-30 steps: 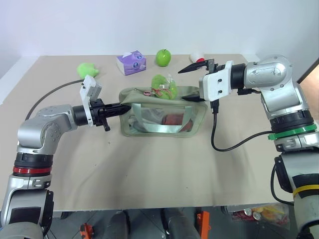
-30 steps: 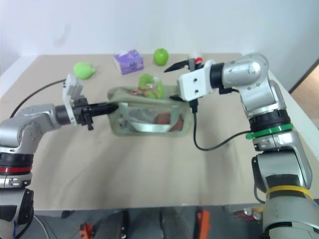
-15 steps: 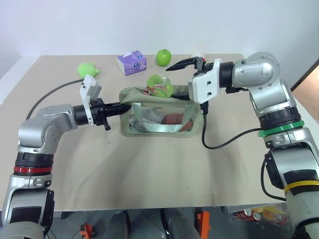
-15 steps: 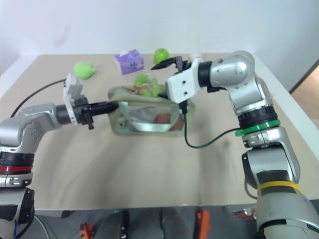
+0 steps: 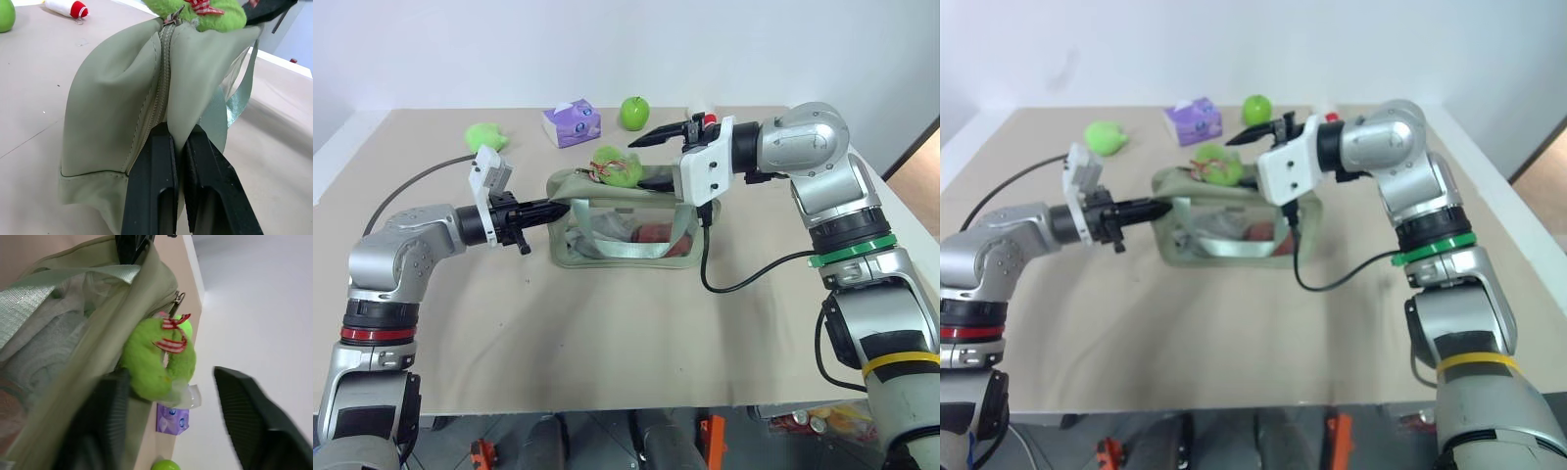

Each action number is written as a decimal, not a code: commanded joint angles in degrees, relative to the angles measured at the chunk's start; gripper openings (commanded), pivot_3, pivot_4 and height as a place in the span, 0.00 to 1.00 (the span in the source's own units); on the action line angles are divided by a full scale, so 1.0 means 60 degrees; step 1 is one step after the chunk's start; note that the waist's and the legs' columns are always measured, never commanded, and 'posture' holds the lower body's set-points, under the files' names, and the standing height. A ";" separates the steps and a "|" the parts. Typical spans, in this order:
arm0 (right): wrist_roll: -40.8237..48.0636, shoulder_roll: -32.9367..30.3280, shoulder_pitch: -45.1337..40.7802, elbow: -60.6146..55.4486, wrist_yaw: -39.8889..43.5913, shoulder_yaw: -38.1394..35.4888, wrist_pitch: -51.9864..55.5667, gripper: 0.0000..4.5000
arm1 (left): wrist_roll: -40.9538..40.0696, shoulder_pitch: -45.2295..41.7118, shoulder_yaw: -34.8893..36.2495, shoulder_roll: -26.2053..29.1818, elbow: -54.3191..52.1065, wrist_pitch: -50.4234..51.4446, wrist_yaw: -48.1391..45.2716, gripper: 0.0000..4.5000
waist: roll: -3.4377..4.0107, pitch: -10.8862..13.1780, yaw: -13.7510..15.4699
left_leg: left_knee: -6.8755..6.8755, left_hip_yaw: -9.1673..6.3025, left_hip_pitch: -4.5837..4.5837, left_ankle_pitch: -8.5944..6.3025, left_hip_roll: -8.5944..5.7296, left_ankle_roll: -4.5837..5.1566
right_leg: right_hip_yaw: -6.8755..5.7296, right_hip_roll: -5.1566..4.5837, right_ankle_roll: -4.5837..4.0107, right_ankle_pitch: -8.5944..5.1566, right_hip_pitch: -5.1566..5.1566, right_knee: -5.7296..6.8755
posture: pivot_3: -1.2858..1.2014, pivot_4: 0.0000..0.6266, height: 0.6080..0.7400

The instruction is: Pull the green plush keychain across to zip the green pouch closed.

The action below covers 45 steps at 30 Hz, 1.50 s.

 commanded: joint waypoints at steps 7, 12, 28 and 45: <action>0.0021 0.0058 -0.0412 0.0419 -0.0088 -0.0030 -0.0178 0.01 | -0.0258 -0.0045 0.0440 -0.0024 -0.0339 -0.0187 0.0070 0.00 | 0.0000 0.0000 -0.0001 | 0.0000 0.0000 0.0000 0.0000 0.0000 0.0000 | 0.0000 0.0000 0.0000 0.0000 0.0000 0.0000 | 0.52 0.24 1.00; 0.0027 0.0042 -0.0431 0.0535 -0.0072 -0.0038 -0.0230 0.01 | -0.0249 -0.0049 0.0452 -0.0054 -0.0333 -0.0199 0.0099 0.00 | 0.0000 0.0000 -0.0002 | 0.0000 -0.0001 0.0000 0.0000 0.0000 0.0000 | 0.0000 0.0000 0.0000 0.0000 0.0000 0.0000 | 0.52 0.24 1.00; -0.0242 -0.0339 -0.0573 0.0905 -0.0423 -0.0183 -0.0139 0.01 | -0.0166 -0.0139 0.0373 -0.0177 -0.0168 -0.0269 0.0048 0.00 | 0.0000 0.0000 0.0005 | 0.0000 0.0000 -0.0001 0.0000 -0.0002 0.0000 | 0.0000 -0.0001 0.0000 0.0000 0.0001 0.0000 | 0.52 0.24 1.00; -0.0317 -0.2207 -0.0580 0.0876 -0.0582 -0.0490 -0.0094 0.01 | -0.0017 -0.0406 0.0182 -0.0179 0.0250 -0.0419 -0.0215 0.00 | -0.0001 0.0002 -0.0007 | -0.0007 0.0003 0.0005 0.0000 -0.0004 0.0000 | 0.0003 -0.0004 -0.0012 -0.0011 0.0000 -0.0001 | 0.52 0.24 1.00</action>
